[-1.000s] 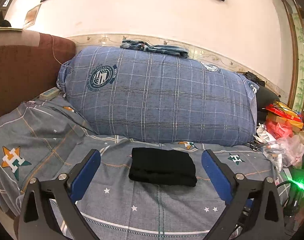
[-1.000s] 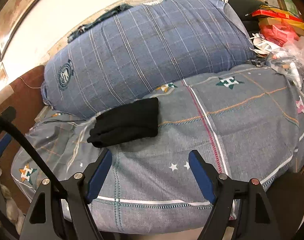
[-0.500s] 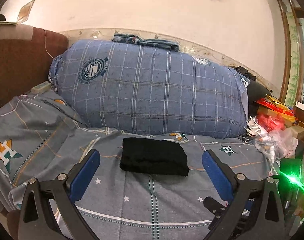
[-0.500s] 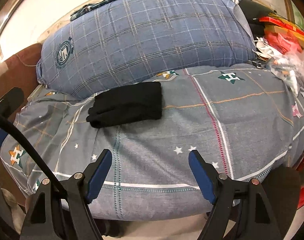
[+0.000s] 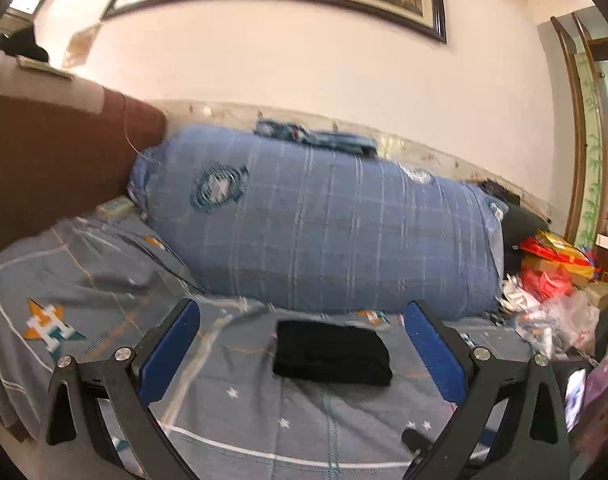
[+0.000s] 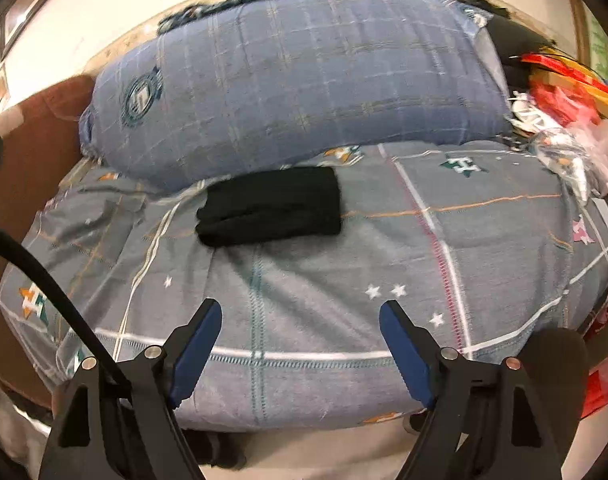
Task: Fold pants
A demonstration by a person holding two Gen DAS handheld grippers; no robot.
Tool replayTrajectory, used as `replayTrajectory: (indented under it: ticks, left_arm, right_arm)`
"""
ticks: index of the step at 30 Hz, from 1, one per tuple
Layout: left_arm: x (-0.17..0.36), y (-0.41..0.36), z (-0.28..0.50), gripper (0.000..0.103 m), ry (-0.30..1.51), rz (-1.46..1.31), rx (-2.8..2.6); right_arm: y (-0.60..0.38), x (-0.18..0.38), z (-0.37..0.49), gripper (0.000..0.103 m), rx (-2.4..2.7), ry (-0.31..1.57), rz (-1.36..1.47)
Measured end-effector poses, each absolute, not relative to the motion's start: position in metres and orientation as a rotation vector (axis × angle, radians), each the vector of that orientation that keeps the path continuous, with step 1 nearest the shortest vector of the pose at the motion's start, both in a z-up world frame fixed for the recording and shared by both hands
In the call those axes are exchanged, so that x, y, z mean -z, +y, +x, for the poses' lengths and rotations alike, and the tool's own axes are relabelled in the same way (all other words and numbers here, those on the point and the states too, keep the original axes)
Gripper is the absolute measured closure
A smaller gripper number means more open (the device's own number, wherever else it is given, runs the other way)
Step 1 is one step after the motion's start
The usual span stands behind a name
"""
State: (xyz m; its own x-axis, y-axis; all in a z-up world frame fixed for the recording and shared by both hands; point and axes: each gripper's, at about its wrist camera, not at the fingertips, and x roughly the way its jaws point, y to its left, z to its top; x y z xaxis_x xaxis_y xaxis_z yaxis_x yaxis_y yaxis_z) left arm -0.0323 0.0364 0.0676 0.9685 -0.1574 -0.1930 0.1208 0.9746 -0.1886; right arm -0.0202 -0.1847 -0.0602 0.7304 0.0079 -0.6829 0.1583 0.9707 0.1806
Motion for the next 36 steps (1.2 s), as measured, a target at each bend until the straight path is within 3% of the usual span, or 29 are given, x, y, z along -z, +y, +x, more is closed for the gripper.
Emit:
replayTrajectory:
  ticks: [15,25,36]
  left_arm:
    - [-0.06,0.001,-0.026,0.0,0.169,0.067,-0.068]
    - [-0.026,-0.012,0.018,0.0,0.622,0.012,0.026]
    - [-0.041,-0.015,-0.021,0.0,0.532,0.042,0.011]
  right_arm:
    - [-0.217,0.086,0.009,0.017,0.036,0.74,0.303]
    - [-0.248,0.103,0.014,0.016,-0.009,0.731,0.392]
    - [-0.218,0.079,-0.014,0.013,-0.083,0.664,0.308]
